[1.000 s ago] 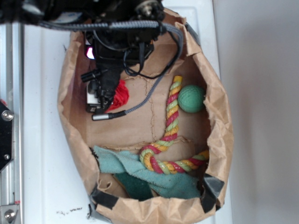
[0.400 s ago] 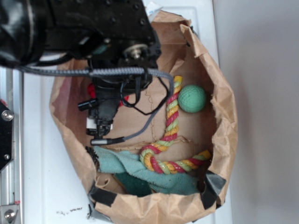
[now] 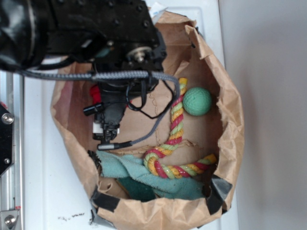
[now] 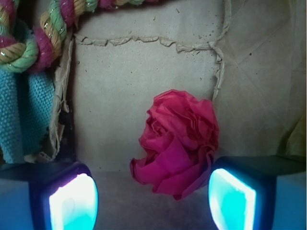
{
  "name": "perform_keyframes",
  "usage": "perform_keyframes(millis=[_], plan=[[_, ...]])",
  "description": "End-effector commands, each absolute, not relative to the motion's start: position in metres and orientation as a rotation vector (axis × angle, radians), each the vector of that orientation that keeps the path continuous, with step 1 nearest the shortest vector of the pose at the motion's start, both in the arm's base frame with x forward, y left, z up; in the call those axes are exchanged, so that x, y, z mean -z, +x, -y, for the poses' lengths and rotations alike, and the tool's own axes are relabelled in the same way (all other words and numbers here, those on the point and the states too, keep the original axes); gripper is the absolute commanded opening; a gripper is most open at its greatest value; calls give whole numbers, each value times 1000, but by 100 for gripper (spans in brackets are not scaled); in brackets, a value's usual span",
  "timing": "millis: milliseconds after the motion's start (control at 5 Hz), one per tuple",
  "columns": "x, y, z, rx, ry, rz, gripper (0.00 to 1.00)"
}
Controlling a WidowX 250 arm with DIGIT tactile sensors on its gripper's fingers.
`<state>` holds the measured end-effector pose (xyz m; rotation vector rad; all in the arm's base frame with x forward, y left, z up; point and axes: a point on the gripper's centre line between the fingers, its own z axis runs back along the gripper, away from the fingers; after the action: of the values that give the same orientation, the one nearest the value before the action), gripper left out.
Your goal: Grab the red paper.
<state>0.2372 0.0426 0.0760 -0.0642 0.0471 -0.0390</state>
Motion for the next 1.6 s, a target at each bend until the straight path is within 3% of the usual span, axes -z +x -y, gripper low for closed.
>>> perform_keyframes(millis=[0, 400, 1000, 1400], plan=[[-80, 256, -50, 27, -24, -5, 100], [-55, 259, -49, 69, 52, 52, 100], [-24, 230, -33, 177, 68, -25, 100], [-15, 227, -33, 189, 106, -31, 100]])
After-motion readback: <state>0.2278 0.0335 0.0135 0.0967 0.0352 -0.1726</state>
